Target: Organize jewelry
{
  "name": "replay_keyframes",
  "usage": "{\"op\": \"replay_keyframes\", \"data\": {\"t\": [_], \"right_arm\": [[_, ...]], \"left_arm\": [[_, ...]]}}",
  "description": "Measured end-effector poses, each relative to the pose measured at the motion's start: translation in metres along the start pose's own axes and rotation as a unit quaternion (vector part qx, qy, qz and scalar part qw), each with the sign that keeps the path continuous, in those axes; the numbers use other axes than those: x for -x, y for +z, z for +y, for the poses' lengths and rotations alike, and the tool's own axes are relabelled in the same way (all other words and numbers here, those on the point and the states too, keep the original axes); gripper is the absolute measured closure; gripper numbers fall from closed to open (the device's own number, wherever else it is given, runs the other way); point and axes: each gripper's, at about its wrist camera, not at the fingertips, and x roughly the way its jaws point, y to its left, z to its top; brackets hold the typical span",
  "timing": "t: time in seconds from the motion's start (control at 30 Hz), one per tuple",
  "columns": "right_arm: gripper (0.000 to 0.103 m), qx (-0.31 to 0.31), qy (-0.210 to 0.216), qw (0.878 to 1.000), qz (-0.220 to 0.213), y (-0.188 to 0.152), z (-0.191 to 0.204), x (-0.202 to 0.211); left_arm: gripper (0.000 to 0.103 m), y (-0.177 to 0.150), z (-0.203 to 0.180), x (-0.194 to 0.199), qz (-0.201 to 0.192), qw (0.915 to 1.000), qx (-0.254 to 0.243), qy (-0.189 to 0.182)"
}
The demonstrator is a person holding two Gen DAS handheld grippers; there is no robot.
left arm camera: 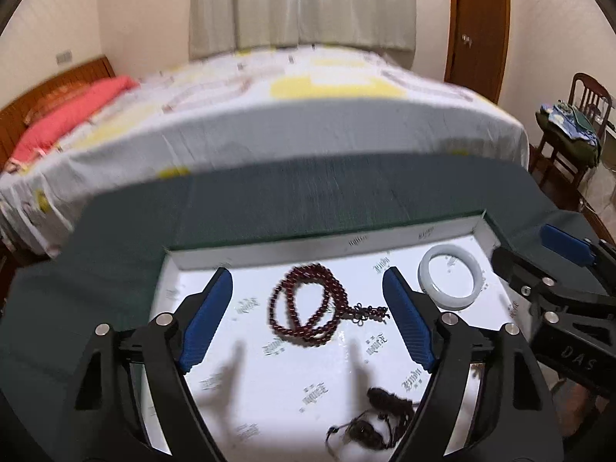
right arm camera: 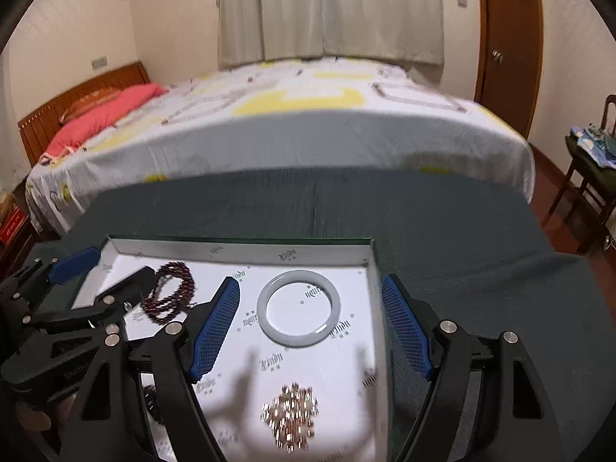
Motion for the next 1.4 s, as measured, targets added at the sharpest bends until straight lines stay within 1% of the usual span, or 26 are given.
{"op": "replay_keyframes", "data": {"t": [0.07,0.13,0.27,0.33,0.5,0.57,0.67,0.77,0.87,1.0,1.23,1.4], "right_arm": [[0.029,0.004,-0.003,1.0,-0.017,-0.008,0.001,0.019],[0.029,0.006,-0.005,1.0,-0.025,-0.015,0.003,0.032],[0.029,0.009,0.005,1.0,-0.027,-0.039,0.01,0.055],[0.029,0.013,0.008,1.0,-0.027,-0.05,0.014,0.064],[0.031,0.016,0.02,0.999,-0.02,-0.088,0.028,0.087],[0.04,0.02,0.024,0.999,-0.009,-0.104,0.034,0.092],[0.046,0.028,0.034,0.999,0.012,-0.124,0.043,0.091],[0.049,0.034,0.044,0.998,0.029,-0.138,0.053,0.084],[0.052,0.041,0.045,0.997,0.04,-0.144,0.062,0.077],[0.053,0.044,0.042,0.997,0.052,-0.141,0.069,0.068],[0.054,0.057,0.027,0.995,0.081,-0.138,0.077,0.049],[0.057,0.06,0.025,0.995,0.081,-0.139,0.075,0.05]], "left_arm": [[0.025,-0.003,0.003,0.018,-0.02,0.9998,0.002,0.006],[0.025,-0.008,0.006,0.036,-0.035,0.9993,0.007,0.012],[0.025,-0.027,0.019,0.07,-0.051,0.9983,0.022,0.016],[0.025,-0.036,0.023,0.081,-0.051,0.9982,0.025,0.019],[0.025,-0.073,0.034,0.114,-0.044,0.998,0.028,0.035],[0.025,-0.091,0.036,0.126,-0.037,0.998,0.031,0.041],[0.025,-0.113,0.039,0.138,-0.026,0.9979,0.033,0.048],[0.025,-0.132,0.044,0.146,-0.015,0.9977,0.035,0.056],[0.025,-0.147,0.052,0.15,-0.003,0.9968,0.05,0.063],[0.025,-0.16,0.062,0.151,0.009,0.9956,0.06,0.072],[0.025,-0.168,0.068,0.144,0.025,0.9947,0.068,0.073],[0.025,-0.171,0.063,0.141,0.029,0.9952,0.065,0.067]]}}
